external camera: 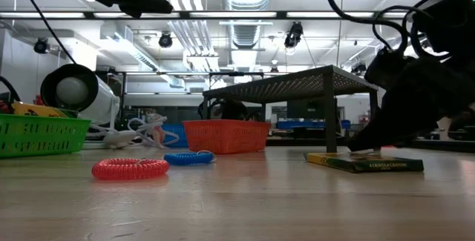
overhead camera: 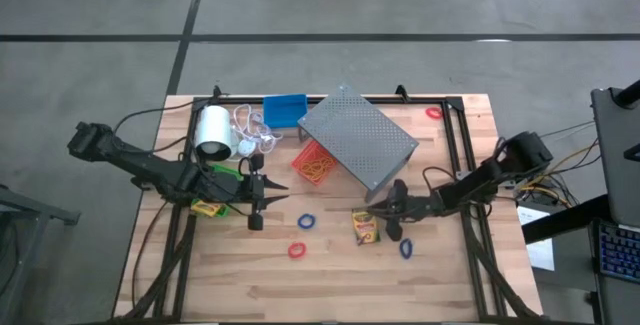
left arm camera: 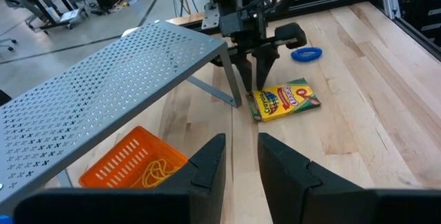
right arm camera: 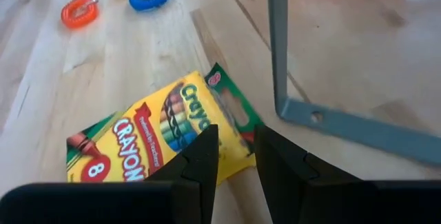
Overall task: Pick & Place Office Desk Supplies
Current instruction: Put the crayon box into the green bin
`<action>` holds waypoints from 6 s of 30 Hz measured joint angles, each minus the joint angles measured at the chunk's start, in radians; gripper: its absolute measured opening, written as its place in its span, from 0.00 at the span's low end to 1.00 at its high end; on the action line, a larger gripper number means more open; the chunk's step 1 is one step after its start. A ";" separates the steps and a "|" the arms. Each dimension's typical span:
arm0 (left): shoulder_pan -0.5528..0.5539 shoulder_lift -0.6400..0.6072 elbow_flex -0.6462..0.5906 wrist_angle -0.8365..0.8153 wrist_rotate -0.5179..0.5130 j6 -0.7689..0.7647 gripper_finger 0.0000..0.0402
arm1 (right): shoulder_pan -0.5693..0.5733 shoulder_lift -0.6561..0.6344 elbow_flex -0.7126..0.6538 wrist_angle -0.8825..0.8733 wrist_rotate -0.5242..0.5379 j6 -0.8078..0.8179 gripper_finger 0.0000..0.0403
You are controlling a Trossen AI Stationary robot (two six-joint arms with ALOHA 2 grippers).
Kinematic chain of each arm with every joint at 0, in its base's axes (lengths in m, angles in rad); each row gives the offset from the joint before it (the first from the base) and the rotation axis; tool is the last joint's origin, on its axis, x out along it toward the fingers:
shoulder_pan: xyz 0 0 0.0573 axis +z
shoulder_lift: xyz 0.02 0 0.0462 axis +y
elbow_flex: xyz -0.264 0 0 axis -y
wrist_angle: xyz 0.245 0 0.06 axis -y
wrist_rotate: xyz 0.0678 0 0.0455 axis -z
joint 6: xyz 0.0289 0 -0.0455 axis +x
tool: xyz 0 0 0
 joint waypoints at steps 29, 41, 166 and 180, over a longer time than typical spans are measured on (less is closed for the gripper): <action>-0.001 0.000 0.000 -0.007 0.000 0.000 0.22 | 0.005 0.200 0.311 -0.185 -0.123 0.020 0.23; 0.000 0.000 0.000 -0.014 0.000 0.000 0.22 | 0.010 0.344 0.535 -0.273 -0.045 -0.056 0.23; 0.132 0.153 0.027 0.078 0.063 -0.368 0.22 | 0.414 0.182 0.587 -0.360 0.755 -0.186 0.17; 0.241 0.150 0.214 0.016 0.140 -0.390 0.21 | 0.379 -0.341 0.598 -0.422 0.653 -0.830 0.17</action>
